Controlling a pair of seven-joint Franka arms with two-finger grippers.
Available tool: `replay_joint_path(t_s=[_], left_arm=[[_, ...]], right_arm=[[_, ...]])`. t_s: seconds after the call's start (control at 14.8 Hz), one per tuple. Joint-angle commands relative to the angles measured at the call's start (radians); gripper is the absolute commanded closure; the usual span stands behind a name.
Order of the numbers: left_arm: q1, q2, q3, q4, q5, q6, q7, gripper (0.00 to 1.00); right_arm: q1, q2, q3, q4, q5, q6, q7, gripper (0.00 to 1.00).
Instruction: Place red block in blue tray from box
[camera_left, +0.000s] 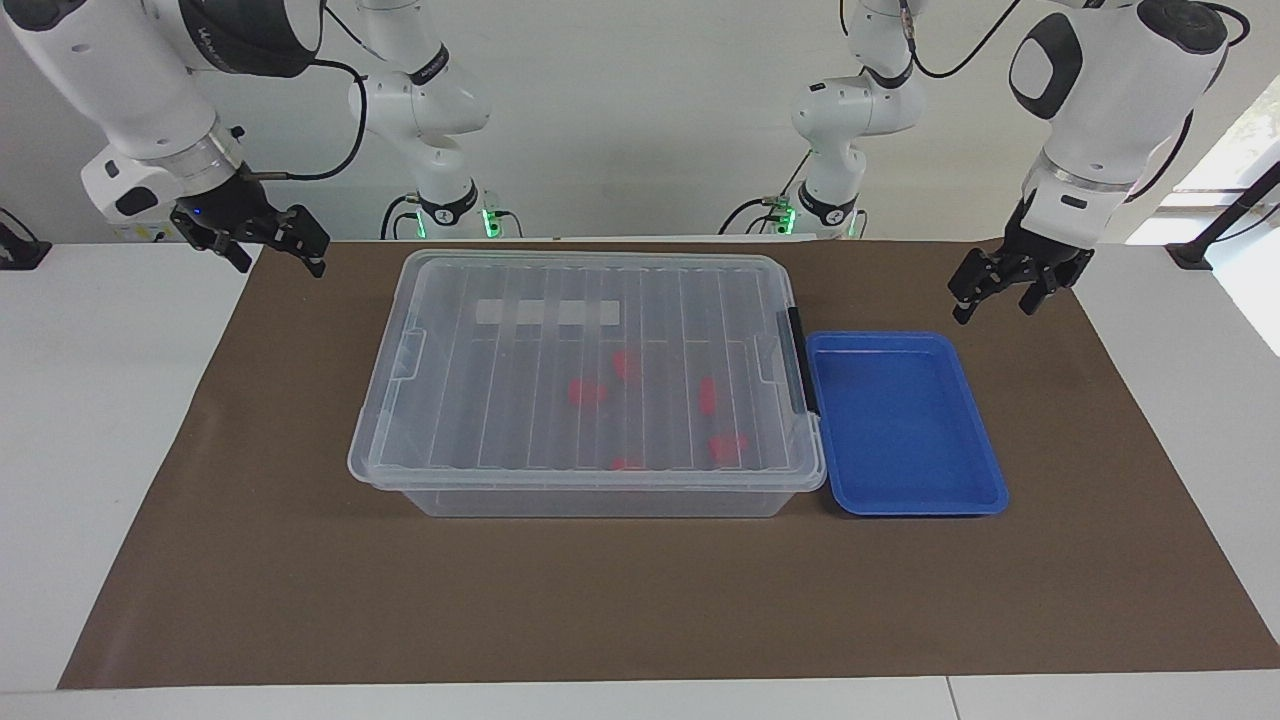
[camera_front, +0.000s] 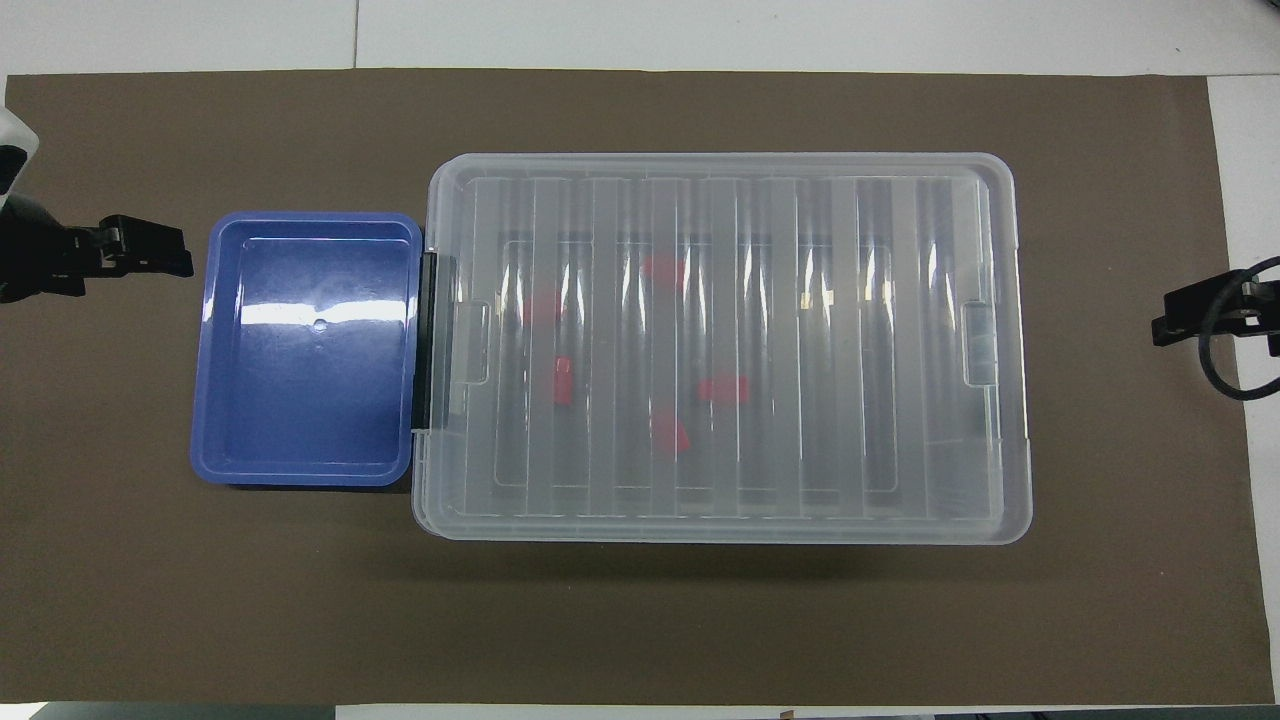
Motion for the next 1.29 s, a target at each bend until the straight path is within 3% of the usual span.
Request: replay_joint_path(t_s=[0.0,0.61,1.22], left_arm=[[0.009,-0.004,-0.003,0.001,-0.002,-0.015,0.007,0.0],[0.007,-0.004,-0.003,0.001,-0.002,-0.015,0.007,0.0],[0.007,-0.004,-0.003,0.001,-0.002,-0.015,0.007,0.0]], right_arm=[[-0.022,0.001,0.021,0.0,-0.014,0.012,-0.017,0.0],[-0.027,0.005,0.049,-0.002,0.001,-0.04,-0.017,0.0],[-0.04,0.051,0.113,-0.043,0.013,0.134,0.017,0.0]])
